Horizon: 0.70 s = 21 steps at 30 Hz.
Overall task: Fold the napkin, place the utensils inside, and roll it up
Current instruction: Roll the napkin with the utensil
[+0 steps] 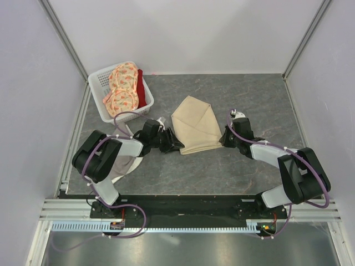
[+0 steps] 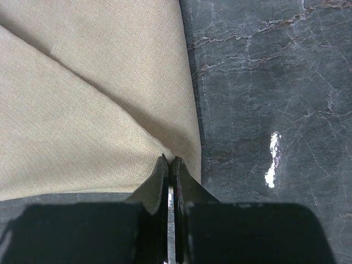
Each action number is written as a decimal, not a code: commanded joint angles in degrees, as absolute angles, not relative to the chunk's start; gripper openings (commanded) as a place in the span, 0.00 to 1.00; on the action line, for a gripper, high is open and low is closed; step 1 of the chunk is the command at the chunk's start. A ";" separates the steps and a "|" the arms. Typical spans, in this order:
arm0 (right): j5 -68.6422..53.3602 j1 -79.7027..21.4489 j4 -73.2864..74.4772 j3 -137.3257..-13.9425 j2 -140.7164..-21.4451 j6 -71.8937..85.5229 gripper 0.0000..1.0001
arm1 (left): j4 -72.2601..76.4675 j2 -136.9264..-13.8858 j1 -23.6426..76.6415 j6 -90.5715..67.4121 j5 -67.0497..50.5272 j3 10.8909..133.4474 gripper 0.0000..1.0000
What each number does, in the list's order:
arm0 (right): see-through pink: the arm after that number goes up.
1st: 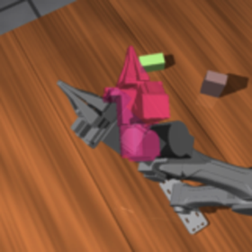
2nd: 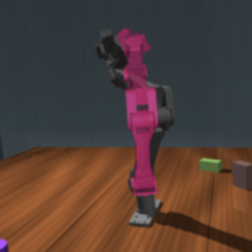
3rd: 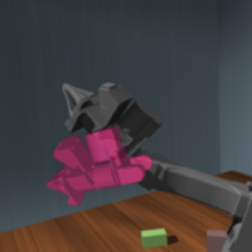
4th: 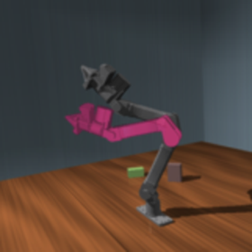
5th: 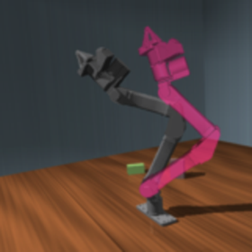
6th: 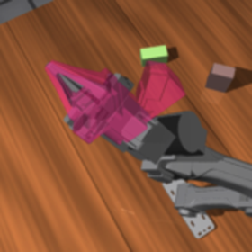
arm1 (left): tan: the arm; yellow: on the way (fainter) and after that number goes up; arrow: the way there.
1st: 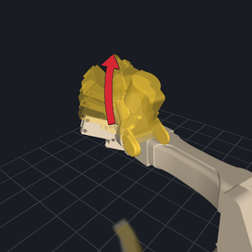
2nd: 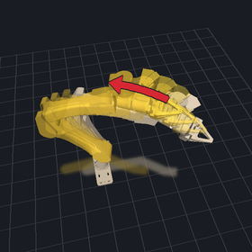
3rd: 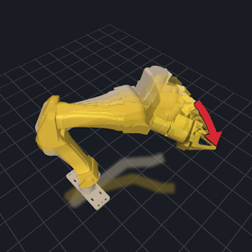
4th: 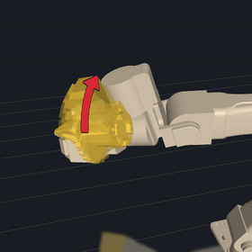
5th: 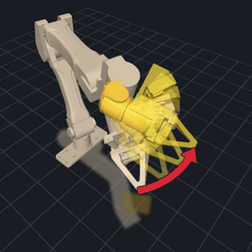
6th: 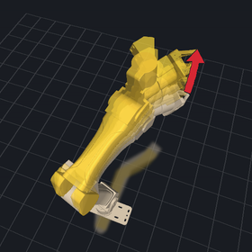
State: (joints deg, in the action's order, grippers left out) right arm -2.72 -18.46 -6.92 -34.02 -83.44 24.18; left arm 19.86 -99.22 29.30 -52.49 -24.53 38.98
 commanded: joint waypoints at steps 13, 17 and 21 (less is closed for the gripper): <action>-2.90 -18.45 -9.84 -33.31 -74.54 17.50 0.57 | 19.78 -102.74 30.06 -53.27 -25.13 40.25 0.11; -1.33 -23.36 -10.55 -33.22 -72.07 10.31 0.59 | 16.19 -102.22 29.88 -51.33 -25.66 42.35 0.02; 2.80 -30.57 -13.44 -32.70 -70.75 4.93 0.61 | 11.96 -101.16 29.09 -49.84 -28.38 44.38 0.02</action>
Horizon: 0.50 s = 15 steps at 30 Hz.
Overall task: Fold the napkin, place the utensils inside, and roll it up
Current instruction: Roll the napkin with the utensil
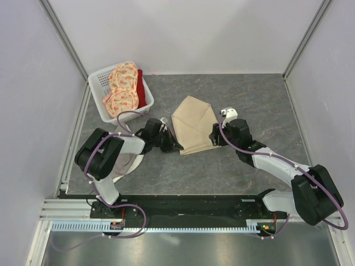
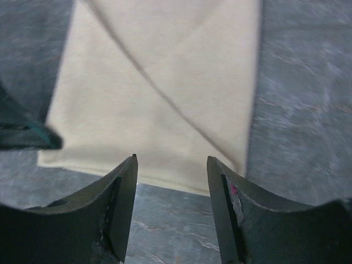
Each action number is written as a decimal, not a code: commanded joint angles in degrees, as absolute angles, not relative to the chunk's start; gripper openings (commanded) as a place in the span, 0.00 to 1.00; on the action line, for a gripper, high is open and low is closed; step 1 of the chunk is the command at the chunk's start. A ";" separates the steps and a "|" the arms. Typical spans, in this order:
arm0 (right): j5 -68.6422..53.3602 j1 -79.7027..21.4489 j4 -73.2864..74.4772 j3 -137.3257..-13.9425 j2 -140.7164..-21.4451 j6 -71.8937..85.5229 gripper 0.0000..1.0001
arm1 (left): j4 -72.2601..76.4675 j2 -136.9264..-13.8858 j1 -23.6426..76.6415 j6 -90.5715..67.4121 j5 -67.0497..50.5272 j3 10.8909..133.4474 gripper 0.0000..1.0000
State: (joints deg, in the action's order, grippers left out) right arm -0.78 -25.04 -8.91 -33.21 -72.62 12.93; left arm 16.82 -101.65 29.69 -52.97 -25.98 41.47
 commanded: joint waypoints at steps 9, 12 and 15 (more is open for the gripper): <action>10.63 -49.98 -22.23 -33.31 -78.73 -8.25 0.70 | 0.45 -99.75 25.05 -45.89 -36.20 48.33 0.02; 11.86 -54.99 -24.78 -34.97 -83.12 -10.71 0.73 | -1.84 -100.37 23.56 -45.18 -38.83 48.87 0.02; 15.02 -59.22 -27.59 -36.82 -87.43 -13.09 0.75 | -2.81 -100.90 21.54 -45.00 -41.30 48.52 0.02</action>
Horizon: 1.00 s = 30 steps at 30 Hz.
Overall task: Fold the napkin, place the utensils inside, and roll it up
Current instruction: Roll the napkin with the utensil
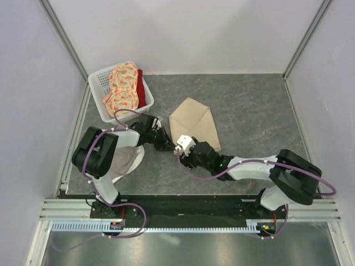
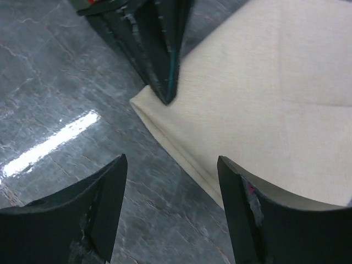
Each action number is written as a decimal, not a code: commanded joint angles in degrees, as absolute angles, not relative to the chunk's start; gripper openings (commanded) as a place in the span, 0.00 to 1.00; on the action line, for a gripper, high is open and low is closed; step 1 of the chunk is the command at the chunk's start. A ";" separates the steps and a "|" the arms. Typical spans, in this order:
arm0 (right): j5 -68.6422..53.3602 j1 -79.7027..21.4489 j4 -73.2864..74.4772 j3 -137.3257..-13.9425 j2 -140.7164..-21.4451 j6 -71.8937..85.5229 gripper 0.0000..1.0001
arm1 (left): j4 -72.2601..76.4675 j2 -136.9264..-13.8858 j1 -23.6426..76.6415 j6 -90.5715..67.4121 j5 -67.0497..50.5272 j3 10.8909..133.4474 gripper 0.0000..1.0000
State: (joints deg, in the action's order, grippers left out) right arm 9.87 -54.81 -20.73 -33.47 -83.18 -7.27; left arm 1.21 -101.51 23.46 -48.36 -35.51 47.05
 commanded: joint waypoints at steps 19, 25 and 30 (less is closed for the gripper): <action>32.42 -65.57 -32.62 -44.74 -105.90 -21.44 0.69 | -9.14 -100.55 16.70 -39.91 -46.49 48.43 0.02; 35.68 -65.48 -30.42 -40.35 -102.40 -21.01 0.53 | -9.67 -100.55 14.59 -39.03 -47.20 48.34 0.02; 38.05 -65.48 -29.88 -36.74 -100.72 -20.04 0.47 | -9.93 -100.28 13.71 -38.58 -47.55 48.34 0.02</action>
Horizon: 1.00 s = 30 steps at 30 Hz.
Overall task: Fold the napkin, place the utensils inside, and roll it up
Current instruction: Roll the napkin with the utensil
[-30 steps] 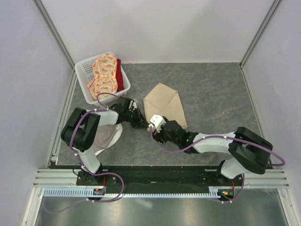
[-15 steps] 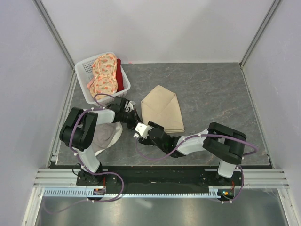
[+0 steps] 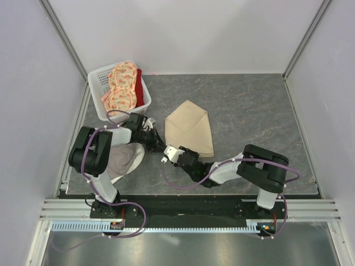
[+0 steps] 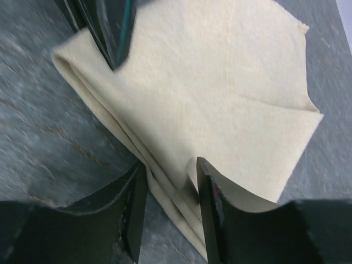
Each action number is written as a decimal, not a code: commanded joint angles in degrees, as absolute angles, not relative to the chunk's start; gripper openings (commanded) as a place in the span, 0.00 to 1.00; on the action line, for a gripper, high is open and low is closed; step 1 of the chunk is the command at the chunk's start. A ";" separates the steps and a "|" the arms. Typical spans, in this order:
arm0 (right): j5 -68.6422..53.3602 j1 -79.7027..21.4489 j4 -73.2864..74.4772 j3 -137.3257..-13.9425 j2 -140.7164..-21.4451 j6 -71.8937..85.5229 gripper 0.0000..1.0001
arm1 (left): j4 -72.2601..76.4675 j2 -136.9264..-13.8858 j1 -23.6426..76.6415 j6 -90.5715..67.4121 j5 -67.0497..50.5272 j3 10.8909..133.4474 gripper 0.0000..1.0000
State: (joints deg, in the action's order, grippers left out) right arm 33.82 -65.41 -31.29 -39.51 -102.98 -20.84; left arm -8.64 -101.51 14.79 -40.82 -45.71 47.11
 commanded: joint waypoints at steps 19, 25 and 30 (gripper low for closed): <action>17.67 -62.76 -3.97 -49.56 -101.34 -19.69 0.00 | -12.92 -95.02 13.62 -34.63 -42.54 49.04 0.45; 9.77 -60.82 7.81 -55.36 -100.55 -16.97 0.00 | -15.73 -88.87 13.62 -33.32 -38.95 49.22 0.71; 3.70 -59.42 14.67 -58.71 -100.28 -14.25 0.00 | -16.88 -84.03 13.62 -33.83 -32.36 45.02 0.76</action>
